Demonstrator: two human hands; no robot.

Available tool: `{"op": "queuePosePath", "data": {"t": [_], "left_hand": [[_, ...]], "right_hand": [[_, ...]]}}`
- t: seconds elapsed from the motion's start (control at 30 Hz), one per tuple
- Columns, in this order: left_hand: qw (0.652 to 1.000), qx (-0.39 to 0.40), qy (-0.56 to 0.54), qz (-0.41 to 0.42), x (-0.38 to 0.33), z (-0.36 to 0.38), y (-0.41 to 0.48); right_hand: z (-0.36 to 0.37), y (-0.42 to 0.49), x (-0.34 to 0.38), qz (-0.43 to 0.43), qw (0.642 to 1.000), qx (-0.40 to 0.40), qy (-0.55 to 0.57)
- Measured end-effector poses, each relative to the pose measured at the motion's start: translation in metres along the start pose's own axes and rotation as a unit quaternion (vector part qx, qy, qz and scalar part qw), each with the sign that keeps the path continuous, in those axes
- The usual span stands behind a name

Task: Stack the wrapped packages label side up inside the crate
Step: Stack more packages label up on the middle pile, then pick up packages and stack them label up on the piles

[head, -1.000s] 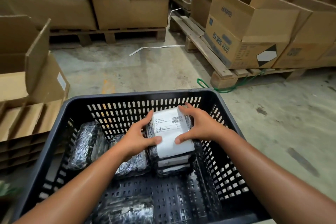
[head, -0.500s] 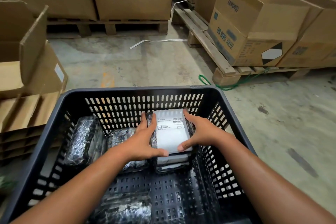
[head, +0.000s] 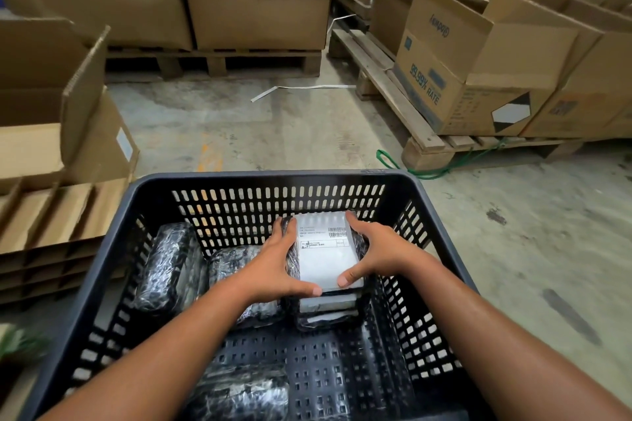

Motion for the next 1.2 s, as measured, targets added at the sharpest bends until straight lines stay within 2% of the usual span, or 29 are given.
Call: {"op": "queuePosePath", "data": {"t": [0.2,0.37,0.5,0.57,0.63,0.7,0.77,0.97,1.07,1.2], "left_hand": [[0.999,-0.025,-0.026,0.010,-0.003,0.001,-0.012],[0.998,-0.061,-0.001,0.008,-0.004,-0.013,-0.028],[0.991,-0.127,0.032,-0.001,-0.005,-0.052,-0.055],[0.989,-0.141,0.053,-0.003,-0.004,-0.074,-0.075],[0.987,-0.146,0.069,-0.016,0.002,-0.092,-0.097],[0.986,-0.149,0.070,-0.039,0.013,-0.105,-0.116],[0.985,-0.141,0.083,-0.060,0.022,-0.109,-0.128],[0.978,-0.048,0.142,-0.143,0.039,-0.098,-0.125],[0.962,-0.023,0.208,-0.174,0.046,-0.094,-0.122],[0.954,-0.001,0.229,-0.193,0.050,-0.092,-0.118]], "right_hand": [[0.006,-0.013,0.006,-0.005,1.000,-0.006,0.012],[-0.002,-0.017,0.030,0.009,0.997,-0.011,-0.070],[-0.009,-0.016,0.073,-0.037,0.991,-0.094,-0.088],[-0.001,-0.011,0.098,-0.101,0.982,-0.155,-0.037],[0.019,-0.001,0.120,-0.163,0.964,-0.195,0.074],[0.050,0.016,0.137,-0.194,0.953,-0.184,0.144],[0.088,0.036,0.146,-0.198,0.958,-0.141,0.150],[0.163,0.076,0.132,-0.149,0.988,-0.004,-0.034],[0.181,0.086,0.112,-0.104,0.972,0.053,-0.203],[0.192,0.087,0.099,-0.099,0.937,0.061,-0.330]]}}
Point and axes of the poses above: each hand's wrist, its own y-axis towards the middle knuckle, its own z-axis out of the palm, x = y × z, the point moved 3 cm from there along y, towards the middle knuckle, and after that the axes turned 13 degrees about x, right-handed, at the moved point
